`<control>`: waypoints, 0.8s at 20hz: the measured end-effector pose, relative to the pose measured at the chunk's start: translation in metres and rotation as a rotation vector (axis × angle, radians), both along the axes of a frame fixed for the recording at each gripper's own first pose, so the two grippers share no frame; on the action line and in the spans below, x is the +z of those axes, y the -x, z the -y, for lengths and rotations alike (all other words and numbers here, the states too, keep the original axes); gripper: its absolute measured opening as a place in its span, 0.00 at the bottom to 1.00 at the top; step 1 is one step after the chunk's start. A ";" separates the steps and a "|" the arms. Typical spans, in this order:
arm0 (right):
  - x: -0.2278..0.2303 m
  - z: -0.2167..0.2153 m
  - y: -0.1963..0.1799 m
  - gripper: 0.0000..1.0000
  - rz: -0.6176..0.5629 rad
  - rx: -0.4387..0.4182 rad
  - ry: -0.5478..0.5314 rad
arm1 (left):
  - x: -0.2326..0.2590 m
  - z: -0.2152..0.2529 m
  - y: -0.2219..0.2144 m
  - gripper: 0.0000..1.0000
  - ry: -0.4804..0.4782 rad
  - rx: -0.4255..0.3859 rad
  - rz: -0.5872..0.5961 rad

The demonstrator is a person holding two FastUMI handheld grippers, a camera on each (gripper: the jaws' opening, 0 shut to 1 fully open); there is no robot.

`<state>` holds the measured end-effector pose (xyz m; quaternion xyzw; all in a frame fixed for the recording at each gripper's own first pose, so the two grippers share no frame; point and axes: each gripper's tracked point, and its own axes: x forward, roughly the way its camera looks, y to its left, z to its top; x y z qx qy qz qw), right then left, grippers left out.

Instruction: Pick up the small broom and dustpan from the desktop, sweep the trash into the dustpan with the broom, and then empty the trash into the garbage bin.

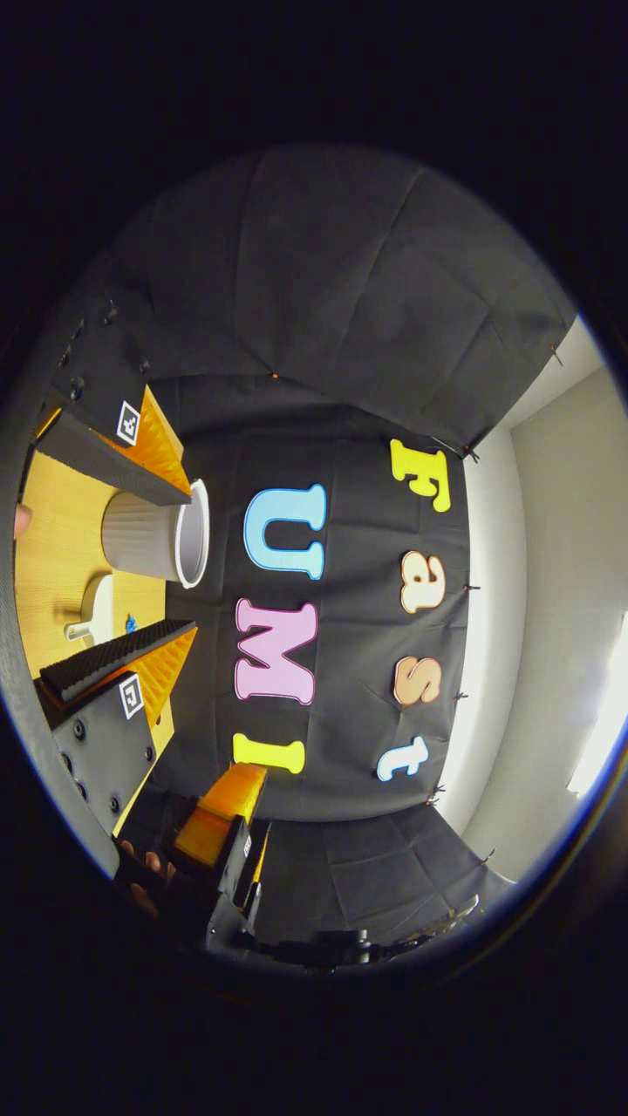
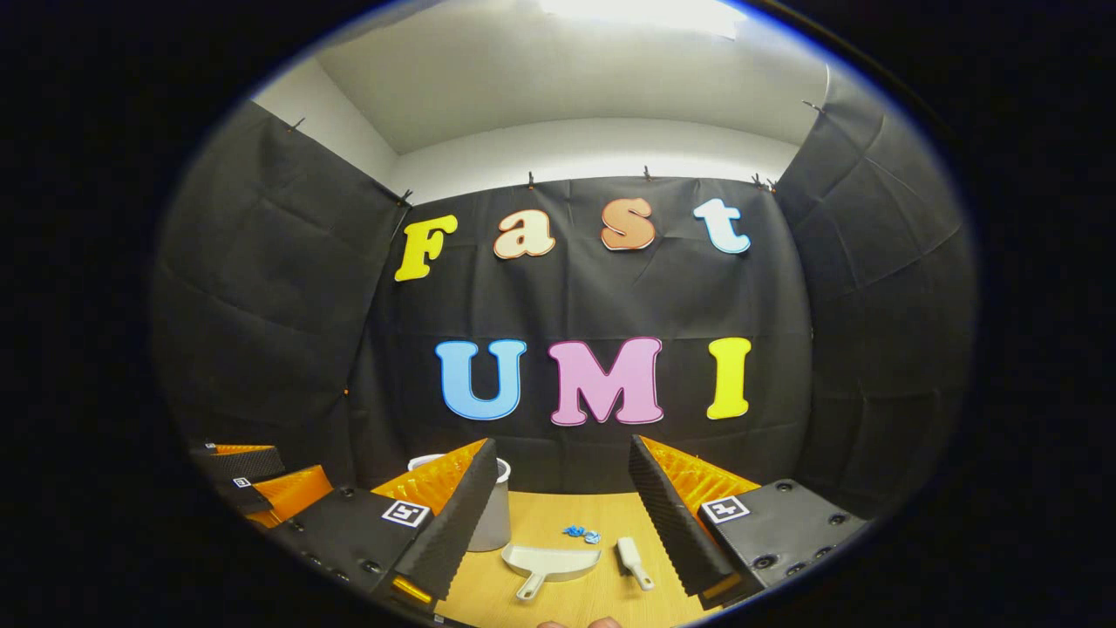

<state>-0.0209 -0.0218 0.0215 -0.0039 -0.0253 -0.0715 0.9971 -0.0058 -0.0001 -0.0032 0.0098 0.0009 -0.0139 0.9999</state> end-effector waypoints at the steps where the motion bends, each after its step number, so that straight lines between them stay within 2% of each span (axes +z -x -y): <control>1: -0.002 0.004 0.003 0.96 -0.011 -0.011 0.002 | -0.002 0.002 -0.001 0.77 0.006 -0.009 -0.009; 5: 0.000 0.028 0.011 0.96 -0.022 -0.061 0.051 | -0.010 0.027 -0.016 0.77 0.052 -0.068 -0.026; 7: -0.008 0.038 0.005 0.96 -0.044 -0.075 0.047 | -0.014 0.041 -0.024 0.77 0.054 -0.097 -0.039; 11: -0.021 0.055 -0.011 0.96 -0.070 -0.090 0.051 | -0.002 0.064 -0.044 0.77 0.089 -0.149 0.007; 13: -0.022 0.064 -0.023 0.96 -0.072 -0.081 0.055 | -0.009 0.078 -0.057 0.77 0.059 -0.169 -0.024; 16: -0.023 0.081 -0.042 0.96 -0.070 -0.072 0.067 | -0.004 0.097 -0.078 0.77 0.032 -0.204 0.006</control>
